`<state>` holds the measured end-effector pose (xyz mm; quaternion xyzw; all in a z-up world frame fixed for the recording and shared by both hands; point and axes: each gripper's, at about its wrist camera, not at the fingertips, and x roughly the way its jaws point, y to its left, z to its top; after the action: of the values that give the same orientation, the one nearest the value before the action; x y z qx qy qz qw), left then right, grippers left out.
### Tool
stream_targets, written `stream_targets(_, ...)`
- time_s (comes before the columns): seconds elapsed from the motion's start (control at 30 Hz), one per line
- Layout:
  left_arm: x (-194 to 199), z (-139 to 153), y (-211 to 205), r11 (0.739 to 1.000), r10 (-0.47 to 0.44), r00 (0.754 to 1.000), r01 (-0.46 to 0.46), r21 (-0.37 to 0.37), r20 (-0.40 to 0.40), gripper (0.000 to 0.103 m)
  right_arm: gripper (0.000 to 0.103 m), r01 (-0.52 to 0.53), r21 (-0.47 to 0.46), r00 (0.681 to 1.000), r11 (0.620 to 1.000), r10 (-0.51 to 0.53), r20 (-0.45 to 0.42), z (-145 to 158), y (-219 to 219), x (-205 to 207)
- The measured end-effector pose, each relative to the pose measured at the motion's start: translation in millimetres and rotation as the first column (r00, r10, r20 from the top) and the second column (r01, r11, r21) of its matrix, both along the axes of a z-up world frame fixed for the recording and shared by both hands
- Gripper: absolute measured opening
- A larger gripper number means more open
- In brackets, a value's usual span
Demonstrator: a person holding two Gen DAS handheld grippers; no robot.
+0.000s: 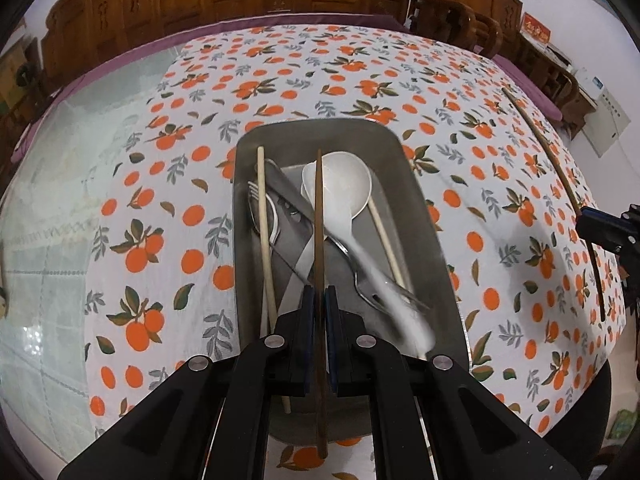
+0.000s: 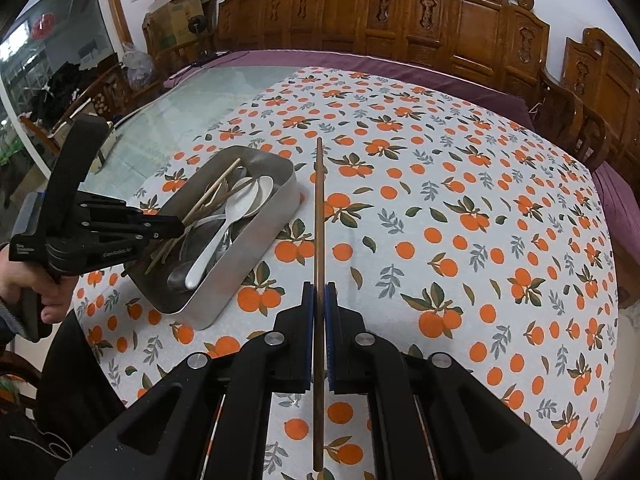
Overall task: Organize utensils
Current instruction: 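Carry the chopstick into the grey tray and open the left tool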
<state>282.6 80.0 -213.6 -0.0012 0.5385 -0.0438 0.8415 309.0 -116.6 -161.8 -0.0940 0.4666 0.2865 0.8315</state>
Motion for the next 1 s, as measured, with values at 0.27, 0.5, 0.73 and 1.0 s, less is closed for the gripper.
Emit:
stream_targets(0.27, 5, -1, 4, 1.000, 0.004, 1.000, -0.004, -0.024, 0.012, 0.005, 0.006, -0.016, 0.002, 1.000, 1.000, 0.016, -0.006, -2, 12, 1)
stream_targets(0.5, 5, 3, 4, 1.000, -0.005, 0.999, 0.005, -0.002, 0.033, 0.005, 0.006, -0.033, 0.017, 0.999, 0.999, 0.033, -0.011, 1, 28, 2)
stream_targets(0.73, -6, 23, 18, 1.000, 0.019, 0.996, -0.017, -0.022, 0.090, 0.017, 0.006, -0.050, 0.056, 0.998, 0.997, 0.051, -0.023, 2, 56, 3)
stream_targets(1.0, -25, 45, 44, 0.998, 0.059, 0.988, -0.056, -0.025, 0.144, 0.020, 0.006, -0.087, 0.075, 0.995, 0.993, 0.090, -0.038, -3, 100, 3)
